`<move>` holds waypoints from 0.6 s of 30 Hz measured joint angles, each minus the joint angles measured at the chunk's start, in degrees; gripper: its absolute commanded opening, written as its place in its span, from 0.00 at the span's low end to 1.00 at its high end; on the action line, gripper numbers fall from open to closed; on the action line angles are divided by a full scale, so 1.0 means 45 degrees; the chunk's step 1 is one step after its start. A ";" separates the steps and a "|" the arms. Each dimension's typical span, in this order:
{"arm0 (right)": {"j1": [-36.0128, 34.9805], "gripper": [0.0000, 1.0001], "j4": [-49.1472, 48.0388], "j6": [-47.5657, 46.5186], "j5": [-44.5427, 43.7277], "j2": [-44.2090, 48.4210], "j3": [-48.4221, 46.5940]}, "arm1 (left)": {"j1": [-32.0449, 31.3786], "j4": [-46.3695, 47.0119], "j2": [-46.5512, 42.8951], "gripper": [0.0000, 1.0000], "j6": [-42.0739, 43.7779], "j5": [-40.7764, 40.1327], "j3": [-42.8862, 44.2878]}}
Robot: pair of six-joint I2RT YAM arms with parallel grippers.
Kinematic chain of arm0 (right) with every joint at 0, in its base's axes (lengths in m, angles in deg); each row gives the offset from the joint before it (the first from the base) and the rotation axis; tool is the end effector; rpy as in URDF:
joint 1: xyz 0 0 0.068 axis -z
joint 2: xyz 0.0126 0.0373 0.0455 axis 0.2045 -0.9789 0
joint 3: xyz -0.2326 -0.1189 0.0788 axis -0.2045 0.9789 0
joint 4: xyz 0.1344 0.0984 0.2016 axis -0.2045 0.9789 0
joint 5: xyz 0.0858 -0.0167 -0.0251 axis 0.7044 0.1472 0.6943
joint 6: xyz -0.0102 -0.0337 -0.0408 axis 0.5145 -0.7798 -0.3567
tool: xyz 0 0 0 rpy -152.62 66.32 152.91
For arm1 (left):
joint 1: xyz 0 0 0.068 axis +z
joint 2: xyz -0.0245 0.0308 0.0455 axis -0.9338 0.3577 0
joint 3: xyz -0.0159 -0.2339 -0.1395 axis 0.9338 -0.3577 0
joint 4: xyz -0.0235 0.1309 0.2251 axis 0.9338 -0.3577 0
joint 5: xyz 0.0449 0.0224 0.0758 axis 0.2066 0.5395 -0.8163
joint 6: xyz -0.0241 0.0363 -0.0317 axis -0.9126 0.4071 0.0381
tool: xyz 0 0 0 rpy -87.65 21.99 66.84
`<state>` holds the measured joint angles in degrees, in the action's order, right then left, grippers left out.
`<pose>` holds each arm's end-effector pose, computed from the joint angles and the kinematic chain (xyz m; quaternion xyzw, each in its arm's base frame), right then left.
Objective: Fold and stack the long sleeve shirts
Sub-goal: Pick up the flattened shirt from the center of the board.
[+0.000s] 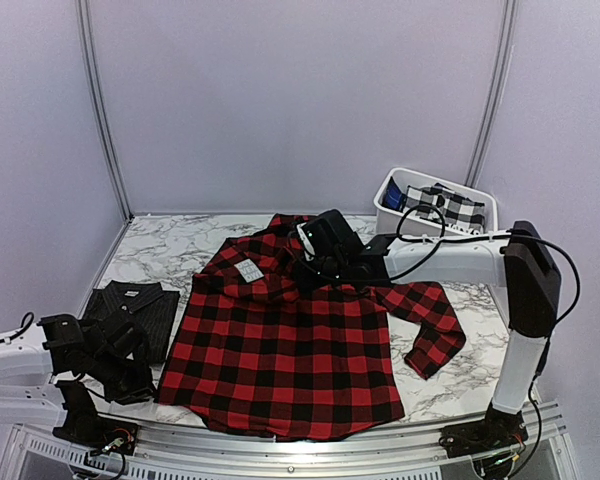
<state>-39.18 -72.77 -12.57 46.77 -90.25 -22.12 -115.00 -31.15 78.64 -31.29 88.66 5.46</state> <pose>0.2740 0.3250 0.2277 -0.2103 0.8816 0.1432 0.3976 0.0870 -0.0922 0.1597 -0.1508 0.9715 -0.1609 0.0871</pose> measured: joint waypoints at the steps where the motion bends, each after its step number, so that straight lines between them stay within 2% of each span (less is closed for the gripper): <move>1: 0.0000 0.00 -0.0015 0.0000 0.0015 0.0000 0.0000 | -0.0131 0.0000 -0.0058 0.22 -0.0170 0.0000 -0.0083; 13: 0.0005 0.00 -0.0019 0.0000 0.0136 0.0000 -0.0058 | -0.0568 0.0189 -0.0092 0.19 -0.0937 -0.0233 -0.0442; 18: 0.0005 0.00 -0.0019 -0.0005 0.0146 0.0000 -0.0267 | -0.0685 0.0738 -0.0015 0.10 -0.0991 -0.0457 -0.0573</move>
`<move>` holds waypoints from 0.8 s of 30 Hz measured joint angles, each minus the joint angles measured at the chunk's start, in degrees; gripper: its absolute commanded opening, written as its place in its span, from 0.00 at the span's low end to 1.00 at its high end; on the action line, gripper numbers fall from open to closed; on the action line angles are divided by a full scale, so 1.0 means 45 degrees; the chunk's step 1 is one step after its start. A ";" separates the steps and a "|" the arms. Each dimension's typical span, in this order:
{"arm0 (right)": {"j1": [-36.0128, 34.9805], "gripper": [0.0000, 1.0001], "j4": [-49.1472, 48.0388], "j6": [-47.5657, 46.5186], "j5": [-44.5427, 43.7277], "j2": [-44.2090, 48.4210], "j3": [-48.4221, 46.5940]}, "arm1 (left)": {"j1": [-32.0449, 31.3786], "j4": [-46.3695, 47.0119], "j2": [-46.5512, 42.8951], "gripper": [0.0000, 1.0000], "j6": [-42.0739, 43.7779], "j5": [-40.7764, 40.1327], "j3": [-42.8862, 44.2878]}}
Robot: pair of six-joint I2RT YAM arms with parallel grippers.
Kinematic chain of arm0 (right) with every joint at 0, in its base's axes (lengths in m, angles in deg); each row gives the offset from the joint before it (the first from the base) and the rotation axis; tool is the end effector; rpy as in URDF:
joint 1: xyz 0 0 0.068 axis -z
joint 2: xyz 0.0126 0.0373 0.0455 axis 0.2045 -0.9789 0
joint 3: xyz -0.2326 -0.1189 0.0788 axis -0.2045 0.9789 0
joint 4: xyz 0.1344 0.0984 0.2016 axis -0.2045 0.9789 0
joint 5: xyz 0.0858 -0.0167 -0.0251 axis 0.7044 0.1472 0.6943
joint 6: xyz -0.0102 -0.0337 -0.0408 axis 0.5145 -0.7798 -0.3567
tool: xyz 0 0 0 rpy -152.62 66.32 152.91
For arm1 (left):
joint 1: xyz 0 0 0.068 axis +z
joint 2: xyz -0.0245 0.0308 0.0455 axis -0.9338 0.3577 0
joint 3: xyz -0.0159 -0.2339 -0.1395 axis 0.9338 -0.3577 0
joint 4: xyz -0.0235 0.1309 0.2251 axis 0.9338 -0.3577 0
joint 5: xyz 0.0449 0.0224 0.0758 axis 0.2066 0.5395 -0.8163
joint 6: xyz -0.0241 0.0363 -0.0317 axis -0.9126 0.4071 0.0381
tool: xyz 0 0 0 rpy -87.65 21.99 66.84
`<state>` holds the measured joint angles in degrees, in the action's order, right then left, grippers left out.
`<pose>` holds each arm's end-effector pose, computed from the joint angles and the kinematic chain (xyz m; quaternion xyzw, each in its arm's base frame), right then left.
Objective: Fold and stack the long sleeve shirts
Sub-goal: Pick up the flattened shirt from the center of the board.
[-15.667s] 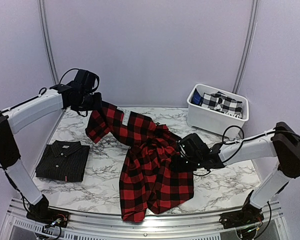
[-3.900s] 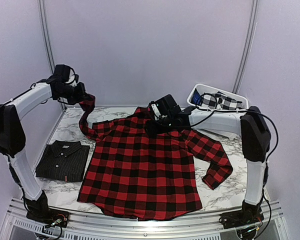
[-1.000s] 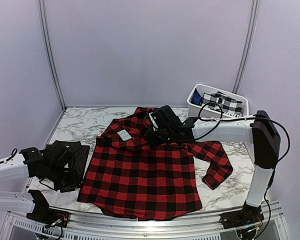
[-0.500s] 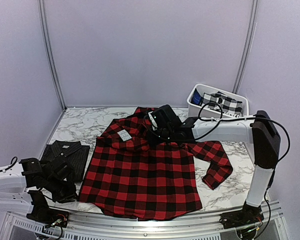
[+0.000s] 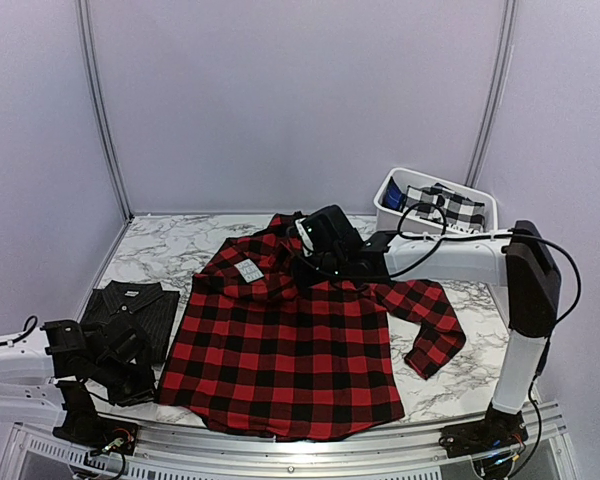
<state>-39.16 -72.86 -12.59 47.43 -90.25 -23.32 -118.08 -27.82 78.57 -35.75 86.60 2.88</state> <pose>0.2757 0.3275 0.2347 -0.2103 0.8773 0.1537 0.4031 0.0822 -0.0952 0.1492 -0.1655 0.9680 -0.1632 0.0952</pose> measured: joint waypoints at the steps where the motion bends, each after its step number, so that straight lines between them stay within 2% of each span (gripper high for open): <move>1: 0.0000 0.00 -0.0005 0.0000 0.0000 0.0000 -0.0039 | -0.0019 0.0083 0.0015 0.07 -0.0024 -0.0029 -0.0010; 4: 0.0000 0.00 0.0015 -0.0019 0.0000 0.0000 -0.0204 | -0.0068 0.0199 0.0029 0.00 0.0015 -0.0107 -0.0029; 11: 0.0019 0.00 0.0520 -0.0602 -0.0510 0.0000 -0.1744 | -0.0131 0.0189 0.0092 0.00 0.1151 -0.0107 0.0617; 17: 0.0495 0.00 0.0573 -0.1705 -0.1350 -0.0053 -0.3696 | -0.0185 0.0355 0.0806 0.00 0.3419 0.0384 0.3361; 24: 0.2006 0.00 -0.0039 -0.3143 -0.2127 -0.0321 -0.5105 | -0.0884 0.0505 0.3235 0.00 0.6023 0.1753 0.6057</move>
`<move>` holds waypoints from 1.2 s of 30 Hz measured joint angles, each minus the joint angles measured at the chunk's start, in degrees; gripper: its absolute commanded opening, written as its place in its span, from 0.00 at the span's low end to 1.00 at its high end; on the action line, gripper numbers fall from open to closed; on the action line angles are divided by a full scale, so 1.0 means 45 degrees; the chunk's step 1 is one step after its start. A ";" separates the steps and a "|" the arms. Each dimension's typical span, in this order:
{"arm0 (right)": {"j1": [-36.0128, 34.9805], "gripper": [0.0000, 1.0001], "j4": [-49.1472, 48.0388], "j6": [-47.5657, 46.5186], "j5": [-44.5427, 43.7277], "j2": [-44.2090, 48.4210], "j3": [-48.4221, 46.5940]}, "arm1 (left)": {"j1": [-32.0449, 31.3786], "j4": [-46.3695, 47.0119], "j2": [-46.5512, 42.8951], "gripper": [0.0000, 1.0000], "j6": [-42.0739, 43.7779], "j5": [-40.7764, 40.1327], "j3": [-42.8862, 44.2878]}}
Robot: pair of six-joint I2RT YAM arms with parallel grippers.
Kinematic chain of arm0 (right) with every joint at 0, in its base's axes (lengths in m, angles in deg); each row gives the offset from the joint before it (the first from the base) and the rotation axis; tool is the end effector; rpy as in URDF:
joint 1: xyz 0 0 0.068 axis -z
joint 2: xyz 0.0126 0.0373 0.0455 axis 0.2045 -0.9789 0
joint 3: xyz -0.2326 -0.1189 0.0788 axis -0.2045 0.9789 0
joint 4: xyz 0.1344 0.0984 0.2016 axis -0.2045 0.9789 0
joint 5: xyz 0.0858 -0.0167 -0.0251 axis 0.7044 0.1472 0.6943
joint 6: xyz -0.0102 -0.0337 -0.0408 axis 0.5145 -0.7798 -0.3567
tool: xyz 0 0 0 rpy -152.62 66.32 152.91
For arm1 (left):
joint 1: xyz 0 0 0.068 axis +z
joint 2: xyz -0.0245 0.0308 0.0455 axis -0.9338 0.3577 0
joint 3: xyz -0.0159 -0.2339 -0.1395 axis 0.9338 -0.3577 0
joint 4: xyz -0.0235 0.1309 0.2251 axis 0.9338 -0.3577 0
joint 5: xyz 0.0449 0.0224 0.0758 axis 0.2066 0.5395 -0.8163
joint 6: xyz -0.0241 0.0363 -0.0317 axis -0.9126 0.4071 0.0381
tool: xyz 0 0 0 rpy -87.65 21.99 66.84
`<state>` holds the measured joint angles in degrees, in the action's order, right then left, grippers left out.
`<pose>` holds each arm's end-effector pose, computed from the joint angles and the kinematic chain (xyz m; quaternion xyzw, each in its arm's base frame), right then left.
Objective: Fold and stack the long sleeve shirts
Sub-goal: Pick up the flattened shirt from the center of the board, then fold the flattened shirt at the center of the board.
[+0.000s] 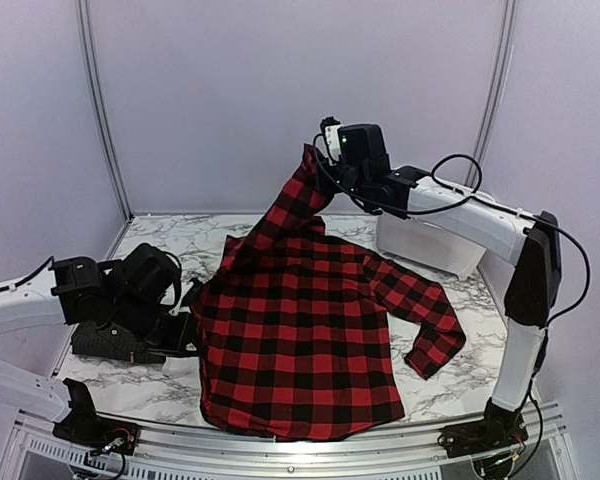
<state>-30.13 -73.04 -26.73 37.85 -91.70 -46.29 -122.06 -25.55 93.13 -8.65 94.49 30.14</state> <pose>0.3496 0.2958 0.3629 -0.1519 0.7891 0.0779 0.5900 0.1225 -0.1713 0.2582 0.1183 0.9394 -0.2772 0.1634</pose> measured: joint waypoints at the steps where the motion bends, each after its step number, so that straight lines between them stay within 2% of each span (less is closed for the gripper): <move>1: 0.0228 0.00 -0.0087 -0.0170 -0.0097 -0.0058 -0.0121 | -0.0092 -0.0005 0.0447 0.00 0.0355 0.0282 0.0432; 11: 0.1763 0.00 -0.0461 -0.0918 -0.0389 -0.0121 -0.0180 | -0.1477 0.0141 0.4197 0.00 0.2467 0.2263 0.3803; 17: 0.2346 0.00 -0.0549 -0.1025 -0.0384 -0.0121 -0.0175 | -0.2035 0.0185 0.6028 0.00 0.3172 0.3079 0.4818; 26: 0.2467 0.00 -0.0554 -0.0952 0.0418 -0.0029 0.0053 | -0.2161 0.0384 0.7436 0.00 0.3196 0.3138 0.4823; 36: 0.2118 0.00 -0.0733 -0.0185 0.2900 0.0923 0.2390 | -0.2176 0.1530 0.7577 0.00 0.2589 0.3371 0.3104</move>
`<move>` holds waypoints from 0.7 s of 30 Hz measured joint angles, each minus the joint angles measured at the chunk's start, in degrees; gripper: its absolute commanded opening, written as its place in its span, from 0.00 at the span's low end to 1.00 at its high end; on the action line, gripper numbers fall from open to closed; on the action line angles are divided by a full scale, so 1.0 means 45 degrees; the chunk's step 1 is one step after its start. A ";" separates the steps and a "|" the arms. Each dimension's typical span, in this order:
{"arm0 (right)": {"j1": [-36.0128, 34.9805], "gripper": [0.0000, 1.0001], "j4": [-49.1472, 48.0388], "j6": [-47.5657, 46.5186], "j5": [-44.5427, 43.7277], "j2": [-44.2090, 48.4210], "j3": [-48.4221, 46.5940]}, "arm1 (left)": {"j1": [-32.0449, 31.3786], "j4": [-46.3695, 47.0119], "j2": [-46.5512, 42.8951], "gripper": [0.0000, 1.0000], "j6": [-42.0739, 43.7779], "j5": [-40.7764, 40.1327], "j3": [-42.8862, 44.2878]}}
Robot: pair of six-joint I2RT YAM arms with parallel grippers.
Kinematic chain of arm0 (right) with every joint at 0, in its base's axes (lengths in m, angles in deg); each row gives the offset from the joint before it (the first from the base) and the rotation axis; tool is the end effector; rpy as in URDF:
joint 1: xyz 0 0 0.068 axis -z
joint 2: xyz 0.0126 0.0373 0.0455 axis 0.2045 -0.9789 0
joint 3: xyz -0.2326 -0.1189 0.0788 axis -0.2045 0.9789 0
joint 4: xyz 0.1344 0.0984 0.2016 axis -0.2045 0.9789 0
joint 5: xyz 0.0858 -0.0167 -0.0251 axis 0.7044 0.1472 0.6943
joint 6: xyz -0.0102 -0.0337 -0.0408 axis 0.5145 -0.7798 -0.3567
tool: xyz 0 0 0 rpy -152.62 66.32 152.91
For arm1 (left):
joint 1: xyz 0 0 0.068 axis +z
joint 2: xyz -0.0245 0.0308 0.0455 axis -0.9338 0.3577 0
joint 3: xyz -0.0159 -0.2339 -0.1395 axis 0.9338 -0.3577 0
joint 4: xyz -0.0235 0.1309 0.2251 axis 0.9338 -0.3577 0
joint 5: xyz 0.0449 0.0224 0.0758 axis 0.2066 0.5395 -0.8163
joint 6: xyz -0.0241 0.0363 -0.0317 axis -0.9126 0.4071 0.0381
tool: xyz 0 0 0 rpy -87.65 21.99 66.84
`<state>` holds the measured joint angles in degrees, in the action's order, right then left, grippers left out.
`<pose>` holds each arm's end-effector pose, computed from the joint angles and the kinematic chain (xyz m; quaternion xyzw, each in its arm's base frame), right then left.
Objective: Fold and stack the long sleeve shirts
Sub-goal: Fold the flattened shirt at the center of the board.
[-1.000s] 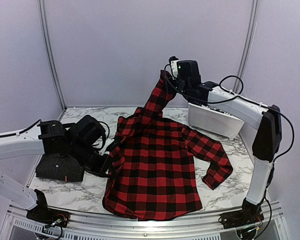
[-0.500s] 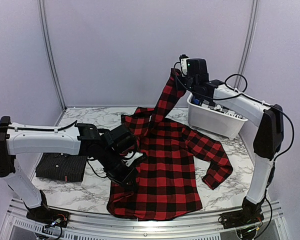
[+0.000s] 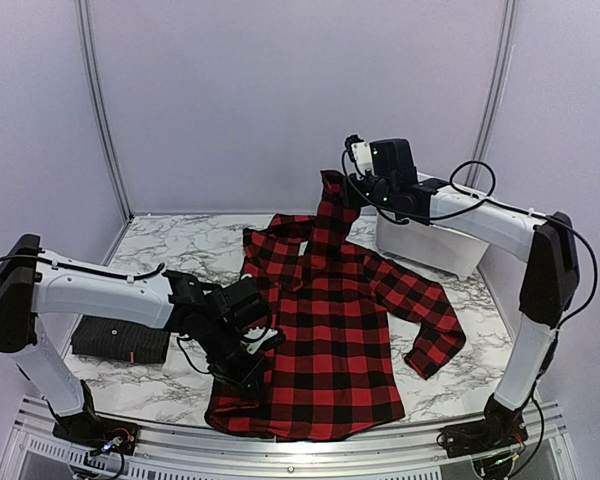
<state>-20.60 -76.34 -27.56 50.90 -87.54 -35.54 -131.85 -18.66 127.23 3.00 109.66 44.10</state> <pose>0.3759 0.2317 0.3330 -0.1647 0.8094 0.1058 0.5537 0.1355 -0.2948 0.1925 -0.3123 -0.9073 0.2815 0.0059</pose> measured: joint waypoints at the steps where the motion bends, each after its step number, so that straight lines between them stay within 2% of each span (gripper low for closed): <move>1: -0.0092 0.00 0.0000 -0.0005 0.0092 0.0049 0.0141 | -0.0010 0.0087 0.0000 0.00 -0.0034 0.0039 -0.0146; 3: -0.0355 0.00 0.0005 -0.0015 0.0325 0.0175 0.0418 | -0.0019 0.0277 0.0000 0.02 -0.0146 0.0112 -0.0413; 7: -0.0811 0.00 -0.0097 -0.0092 0.1005 0.0418 0.0748 | -0.0024 0.0525 0.0000 0.12 -0.0272 0.0199 -0.0738; 9: -0.0962 0.00 -0.0165 -0.0209 0.1336 0.0534 0.0855 | -0.0024 0.0680 0.0005 0.26 -0.0325 0.0267 -0.0777; 13: -0.1156 0.00 -0.0311 -0.0359 0.2225 0.0733 0.1030 | -0.0039 0.0903 0.0000 0.42 -0.0447 0.0364 -0.0835; 21: -0.1535 0.00 -0.0529 -0.0481 0.4226 0.1394 0.2127 | 0.0092 0.1030 -0.1161 0.52 -0.0753 0.0301 -0.0889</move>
<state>-27.51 -78.72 -29.72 69.92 -81.27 -25.96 -131.43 -14.03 122.00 -0.39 111.02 40.10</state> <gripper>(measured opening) 0.004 0.483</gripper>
